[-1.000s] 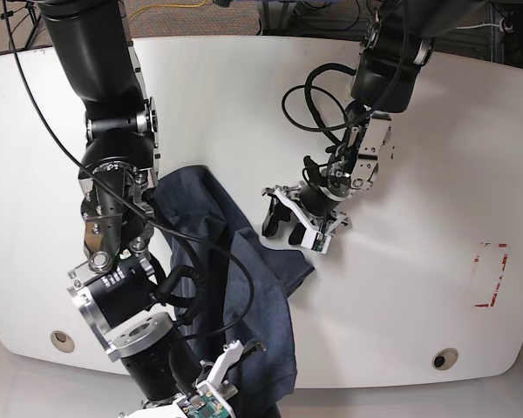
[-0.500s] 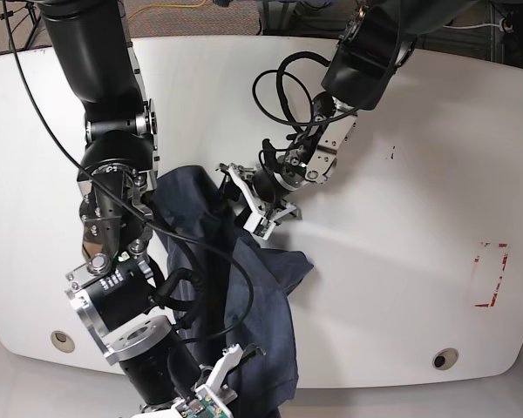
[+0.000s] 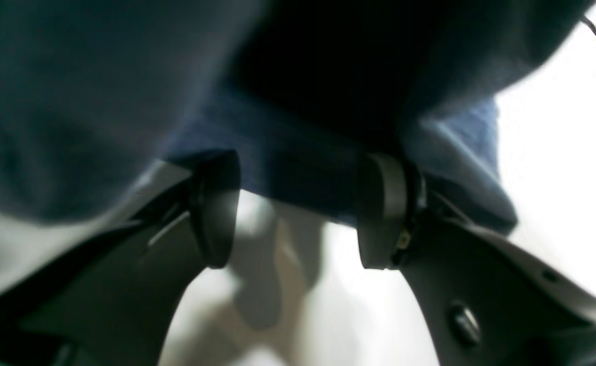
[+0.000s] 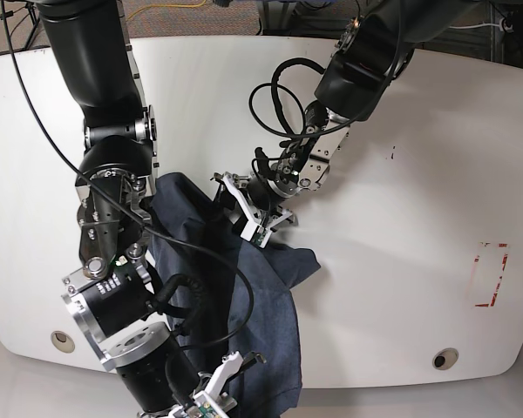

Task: Layout the t-shirt on the table in an organized manner, then fold the t-shirt properly
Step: 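Move the left gripper down to the hanging shirt edge and grasp it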

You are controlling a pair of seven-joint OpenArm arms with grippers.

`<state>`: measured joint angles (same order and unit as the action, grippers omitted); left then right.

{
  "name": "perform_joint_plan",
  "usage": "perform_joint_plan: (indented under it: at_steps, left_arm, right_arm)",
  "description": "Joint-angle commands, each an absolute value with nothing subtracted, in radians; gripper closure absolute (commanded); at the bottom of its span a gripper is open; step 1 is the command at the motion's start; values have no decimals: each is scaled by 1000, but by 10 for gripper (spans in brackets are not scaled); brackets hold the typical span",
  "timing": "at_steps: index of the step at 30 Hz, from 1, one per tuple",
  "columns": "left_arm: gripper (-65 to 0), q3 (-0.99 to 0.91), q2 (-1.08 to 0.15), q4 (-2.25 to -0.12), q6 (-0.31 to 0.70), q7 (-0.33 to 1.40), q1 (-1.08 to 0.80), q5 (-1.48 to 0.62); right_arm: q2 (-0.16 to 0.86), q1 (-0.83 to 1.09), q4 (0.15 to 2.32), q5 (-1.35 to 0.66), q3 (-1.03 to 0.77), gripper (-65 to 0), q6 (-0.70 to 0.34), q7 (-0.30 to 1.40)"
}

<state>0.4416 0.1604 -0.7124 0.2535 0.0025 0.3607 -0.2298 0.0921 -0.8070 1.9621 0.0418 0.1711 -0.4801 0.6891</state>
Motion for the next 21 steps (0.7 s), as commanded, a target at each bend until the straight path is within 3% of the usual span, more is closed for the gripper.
perform_joint_plan:
  at_steps: [1, 5, 10, 12, 21]
  left_arm:
    - [-331, 441, 157, -694, 200, 65, 375, -214]
    - [-267, 441, 157, -680, 194, 65, 397, -214]
    - [-56, 437, 157, -671, 188, 65, 420, -216]
    - [0, 437, 157, -679, 168, 68, 420, -217]
    - [-22, 433, 148, -903, 153, 122, 326, -217]
  right_arm:
    - [90, -846, 1974, 42, 166, 0, -467, 659]
    - [88, -846, 1974, 42, 166, 0, -467, 659]
    - [87, -846, 1974, 42, 166, 0, -467, 659]
    - [87, -846, 1972, 42, 166, 0, -467, 659]
    - [90, -846, 1972, 42, 166, 0, -467, 659]
